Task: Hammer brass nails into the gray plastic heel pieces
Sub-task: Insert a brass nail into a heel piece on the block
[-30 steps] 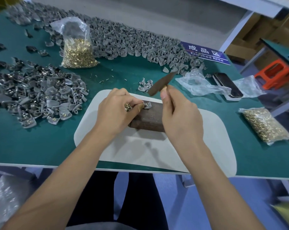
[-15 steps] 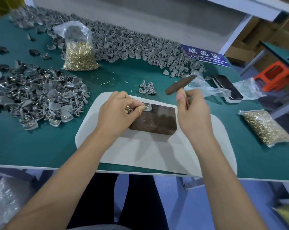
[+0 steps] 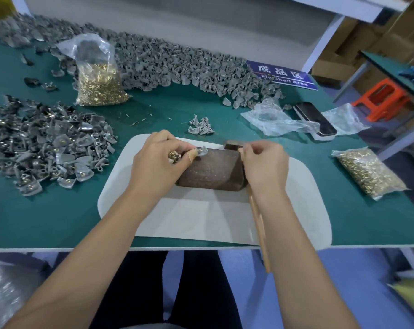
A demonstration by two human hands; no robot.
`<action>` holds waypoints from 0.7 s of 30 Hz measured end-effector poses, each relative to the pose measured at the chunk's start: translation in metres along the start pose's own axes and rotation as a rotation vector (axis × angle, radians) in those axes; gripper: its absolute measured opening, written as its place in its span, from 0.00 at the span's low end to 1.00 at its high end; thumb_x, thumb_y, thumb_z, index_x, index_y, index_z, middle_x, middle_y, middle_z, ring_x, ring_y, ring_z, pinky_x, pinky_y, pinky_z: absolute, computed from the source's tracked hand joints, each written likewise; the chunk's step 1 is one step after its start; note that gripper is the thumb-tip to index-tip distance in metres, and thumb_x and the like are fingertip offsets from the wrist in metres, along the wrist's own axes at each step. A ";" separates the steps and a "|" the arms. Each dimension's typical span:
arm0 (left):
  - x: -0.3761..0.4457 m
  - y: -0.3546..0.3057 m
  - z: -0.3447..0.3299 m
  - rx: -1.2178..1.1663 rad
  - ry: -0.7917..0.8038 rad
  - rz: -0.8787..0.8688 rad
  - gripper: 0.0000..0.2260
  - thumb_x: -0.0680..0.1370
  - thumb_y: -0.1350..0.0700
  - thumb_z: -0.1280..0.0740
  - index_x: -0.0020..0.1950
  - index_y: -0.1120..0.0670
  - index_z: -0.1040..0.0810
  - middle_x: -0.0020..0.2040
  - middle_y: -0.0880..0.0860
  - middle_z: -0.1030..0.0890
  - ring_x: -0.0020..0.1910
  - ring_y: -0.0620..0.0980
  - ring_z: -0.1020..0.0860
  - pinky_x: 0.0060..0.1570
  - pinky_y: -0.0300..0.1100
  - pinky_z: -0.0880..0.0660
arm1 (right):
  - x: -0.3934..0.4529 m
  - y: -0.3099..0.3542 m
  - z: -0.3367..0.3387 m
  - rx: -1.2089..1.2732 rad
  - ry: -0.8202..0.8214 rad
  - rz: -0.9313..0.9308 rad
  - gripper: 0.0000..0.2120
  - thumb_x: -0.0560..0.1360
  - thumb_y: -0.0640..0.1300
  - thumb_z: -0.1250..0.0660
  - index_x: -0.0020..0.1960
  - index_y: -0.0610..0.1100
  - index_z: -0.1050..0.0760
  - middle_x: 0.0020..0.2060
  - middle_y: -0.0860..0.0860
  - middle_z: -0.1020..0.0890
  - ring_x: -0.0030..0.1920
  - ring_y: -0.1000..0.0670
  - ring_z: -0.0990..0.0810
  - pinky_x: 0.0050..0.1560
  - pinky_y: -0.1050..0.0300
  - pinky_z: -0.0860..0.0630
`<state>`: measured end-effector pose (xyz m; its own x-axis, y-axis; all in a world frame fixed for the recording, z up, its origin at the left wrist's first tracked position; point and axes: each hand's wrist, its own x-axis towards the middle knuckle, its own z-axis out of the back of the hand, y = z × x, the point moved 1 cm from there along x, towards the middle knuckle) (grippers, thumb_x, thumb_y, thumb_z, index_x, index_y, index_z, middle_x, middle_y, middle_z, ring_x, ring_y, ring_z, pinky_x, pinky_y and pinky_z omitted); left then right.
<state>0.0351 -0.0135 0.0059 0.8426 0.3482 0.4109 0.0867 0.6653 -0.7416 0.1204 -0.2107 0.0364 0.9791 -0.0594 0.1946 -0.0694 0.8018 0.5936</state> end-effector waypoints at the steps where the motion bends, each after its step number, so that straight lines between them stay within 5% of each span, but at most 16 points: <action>1: 0.001 -0.001 0.001 -0.029 -0.023 -0.005 0.01 0.77 0.47 0.27 0.46 0.41 0.15 0.43 0.44 0.25 0.48 0.44 0.26 0.46 0.44 0.29 | -0.003 0.008 0.003 0.040 -0.053 0.077 0.08 0.80 0.46 0.32 0.48 0.47 0.15 0.46 0.48 0.14 0.52 0.45 0.18 0.55 0.49 0.23; 5: 0.002 0.006 0.012 -0.112 -0.049 0.004 0.05 0.78 0.47 0.29 0.51 0.44 0.14 0.43 0.45 0.25 0.46 0.43 0.25 0.43 0.38 0.33 | -0.019 0.050 0.001 0.410 0.192 0.356 0.05 0.78 0.43 0.29 0.47 0.50 0.15 0.42 0.57 0.14 0.45 0.57 0.17 0.50 0.62 0.22; 9: 0.002 0.021 0.038 -0.091 -0.064 0.012 0.04 0.79 0.48 0.28 0.51 0.44 0.14 0.43 0.42 0.26 0.45 0.39 0.26 0.42 0.30 0.36 | -0.029 0.076 -0.022 0.438 0.354 0.424 0.03 0.75 0.44 0.24 0.48 0.52 0.15 0.40 0.58 0.15 0.42 0.59 0.19 0.45 0.67 0.25; 21: -0.013 0.072 0.127 0.193 -0.196 0.034 0.05 0.78 0.52 0.27 0.51 0.51 0.15 0.45 0.46 0.25 0.51 0.48 0.26 0.49 0.35 0.31 | -0.047 0.157 -0.097 0.351 0.526 0.720 0.05 0.75 0.45 0.29 0.44 0.55 0.20 0.41 0.56 0.20 0.40 0.52 0.23 0.43 0.51 0.23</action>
<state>-0.0368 0.1134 0.0148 0.7229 0.4811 0.4960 -0.0588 0.7580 -0.6496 0.0820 -0.0245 0.0443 0.6335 0.7216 0.2791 -0.6578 0.3124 0.6854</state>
